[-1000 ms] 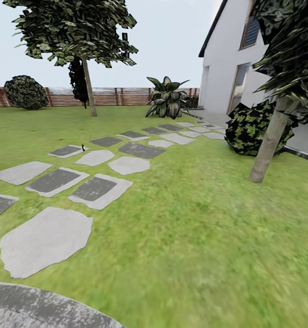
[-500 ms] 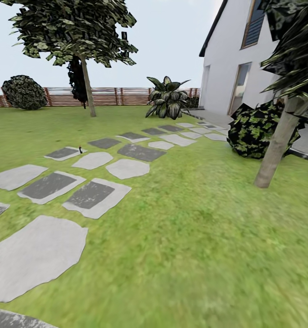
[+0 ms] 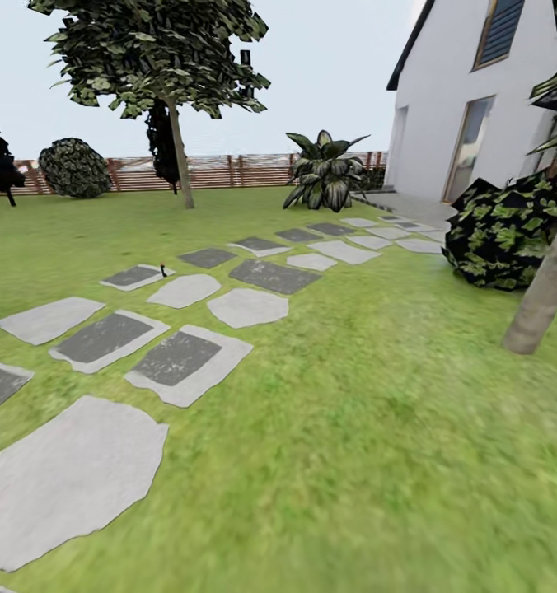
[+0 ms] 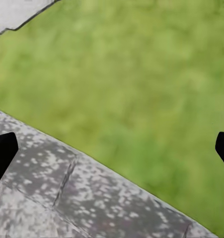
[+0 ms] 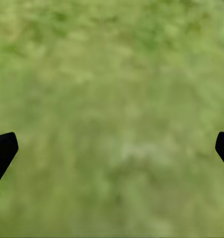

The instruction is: Pick up the pesticide atomizer in the garden and spray insectifuge to fully cover both potted plants in the garden.

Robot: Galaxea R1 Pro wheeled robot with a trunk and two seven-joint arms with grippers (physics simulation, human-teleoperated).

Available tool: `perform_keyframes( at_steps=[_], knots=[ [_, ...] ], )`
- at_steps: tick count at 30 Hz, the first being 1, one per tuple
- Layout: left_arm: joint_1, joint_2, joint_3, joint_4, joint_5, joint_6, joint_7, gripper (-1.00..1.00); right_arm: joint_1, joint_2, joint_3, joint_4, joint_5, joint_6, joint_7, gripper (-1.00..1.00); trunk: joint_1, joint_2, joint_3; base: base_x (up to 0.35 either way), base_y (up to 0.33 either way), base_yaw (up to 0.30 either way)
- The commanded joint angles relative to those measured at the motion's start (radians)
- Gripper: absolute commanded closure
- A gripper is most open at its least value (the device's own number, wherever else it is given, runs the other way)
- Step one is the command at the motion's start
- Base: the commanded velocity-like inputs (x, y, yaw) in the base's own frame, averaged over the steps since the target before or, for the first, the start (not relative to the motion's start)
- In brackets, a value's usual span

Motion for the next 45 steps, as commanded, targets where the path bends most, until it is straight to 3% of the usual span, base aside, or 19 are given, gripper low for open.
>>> perform_keyframes(
  at_steps=[1, 11, 37, 45],
  knots=[
    [-0.001, 0.0, 0.0, 0.001, 0.002, -0.003, 0.0, -1.0, 0.0, 0.001, -0.004, 0.0, 0.009, -0.003, 0.0, -1.0, 0.0, 0.0, -0.001, 0.34, 0.0, 0.271],
    [-0.001, 0.0, 0.0, 0.001, 0.002, -0.003, 0.0, -1.0, 0.0, 0.001, -0.004, 0.001, 0.009, -0.003, 0.0, -1.0, 0.0, 0.0, -0.001, 0.34, 0.0, 0.244],
    [-0.001, 0.0, 0.0, 0.001, 0.002, -0.003, 0.0, -1.0, 0.0, 0.001, -0.003, 0.0, 0.009, -0.003, 0.0, -1.0, 0.0, 0.0, -0.001, 0.34, 0.0, 0.012],
    [-0.001, 0.0, 0.0, 0.001, 0.002, -0.003, 0.0, -1.0, 0.0, 0.001, -0.002, 0.0, 0.009, -0.004, 0.0, -1.0, 0.0, 0.0, -0.001, 0.34, 0.0, 0.203]
  ],
)
